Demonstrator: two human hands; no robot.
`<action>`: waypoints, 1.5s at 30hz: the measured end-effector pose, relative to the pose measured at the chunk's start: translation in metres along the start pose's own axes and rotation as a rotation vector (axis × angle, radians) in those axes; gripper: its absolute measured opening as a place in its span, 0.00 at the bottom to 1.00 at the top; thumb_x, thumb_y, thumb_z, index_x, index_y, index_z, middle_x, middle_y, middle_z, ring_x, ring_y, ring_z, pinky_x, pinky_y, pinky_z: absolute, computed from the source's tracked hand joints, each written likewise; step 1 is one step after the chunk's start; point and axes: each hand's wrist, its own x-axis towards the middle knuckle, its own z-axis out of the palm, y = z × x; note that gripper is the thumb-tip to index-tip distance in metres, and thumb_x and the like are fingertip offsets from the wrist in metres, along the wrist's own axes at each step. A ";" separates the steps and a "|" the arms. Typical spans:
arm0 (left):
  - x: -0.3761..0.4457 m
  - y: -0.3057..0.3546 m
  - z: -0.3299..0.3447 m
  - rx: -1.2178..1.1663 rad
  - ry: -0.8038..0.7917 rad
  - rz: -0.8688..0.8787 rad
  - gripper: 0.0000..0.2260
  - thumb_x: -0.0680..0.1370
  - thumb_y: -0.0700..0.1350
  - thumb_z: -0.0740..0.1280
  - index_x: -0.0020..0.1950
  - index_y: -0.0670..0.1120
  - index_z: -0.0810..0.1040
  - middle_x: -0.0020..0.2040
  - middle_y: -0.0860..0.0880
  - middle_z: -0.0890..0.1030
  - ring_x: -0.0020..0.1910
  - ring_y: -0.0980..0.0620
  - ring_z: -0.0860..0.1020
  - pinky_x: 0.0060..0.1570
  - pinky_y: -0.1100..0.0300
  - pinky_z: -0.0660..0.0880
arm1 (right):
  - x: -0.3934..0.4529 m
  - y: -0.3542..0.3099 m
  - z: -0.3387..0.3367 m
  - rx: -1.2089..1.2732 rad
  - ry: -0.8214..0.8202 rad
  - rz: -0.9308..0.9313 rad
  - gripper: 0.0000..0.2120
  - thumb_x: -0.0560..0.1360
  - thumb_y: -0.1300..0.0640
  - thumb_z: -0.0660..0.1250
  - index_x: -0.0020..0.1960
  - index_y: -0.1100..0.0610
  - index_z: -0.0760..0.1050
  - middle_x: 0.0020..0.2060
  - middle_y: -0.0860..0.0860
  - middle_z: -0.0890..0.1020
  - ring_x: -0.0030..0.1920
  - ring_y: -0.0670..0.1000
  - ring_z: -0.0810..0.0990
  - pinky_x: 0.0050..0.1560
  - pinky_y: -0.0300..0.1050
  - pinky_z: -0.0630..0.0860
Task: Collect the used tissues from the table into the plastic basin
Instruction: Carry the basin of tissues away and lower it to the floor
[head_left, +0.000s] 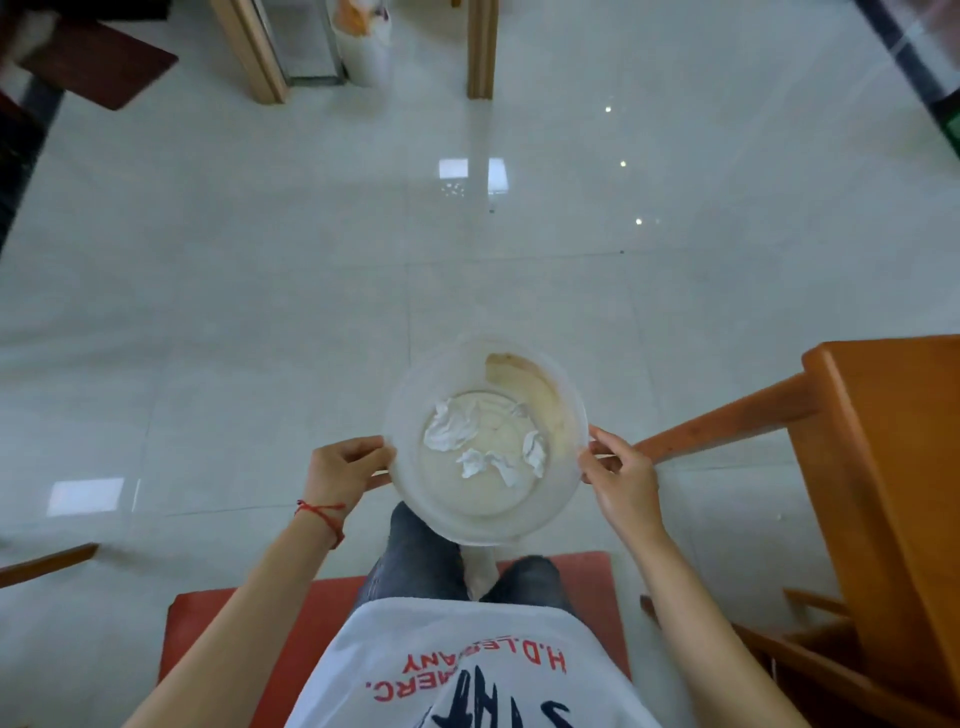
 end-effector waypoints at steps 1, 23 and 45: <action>0.013 0.011 0.004 0.004 -0.005 0.008 0.10 0.73 0.32 0.66 0.53 0.33 0.78 0.40 0.46 0.80 0.38 0.51 0.78 0.30 0.69 0.79 | 0.013 -0.007 0.001 0.005 0.008 0.001 0.17 0.73 0.62 0.67 0.61 0.59 0.75 0.40 0.48 0.79 0.43 0.56 0.79 0.51 0.53 0.78; 0.303 0.258 0.126 0.221 -0.259 0.085 0.10 0.72 0.33 0.68 0.51 0.34 0.80 0.42 0.43 0.81 0.38 0.49 0.79 0.32 0.68 0.80 | 0.280 -0.146 0.022 0.149 0.295 0.139 0.15 0.74 0.60 0.67 0.61 0.57 0.75 0.46 0.55 0.81 0.46 0.58 0.80 0.54 0.54 0.79; 0.408 0.423 0.453 0.615 -0.754 0.209 0.11 0.72 0.34 0.68 0.54 0.33 0.79 0.45 0.42 0.81 0.39 0.51 0.79 0.31 0.69 0.79 | 0.436 -0.158 -0.122 0.437 0.823 0.388 0.16 0.74 0.60 0.66 0.61 0.57 0.75 0.41 0.51 0.80 0.45 0.58 0.80 0.51 0.47 0.78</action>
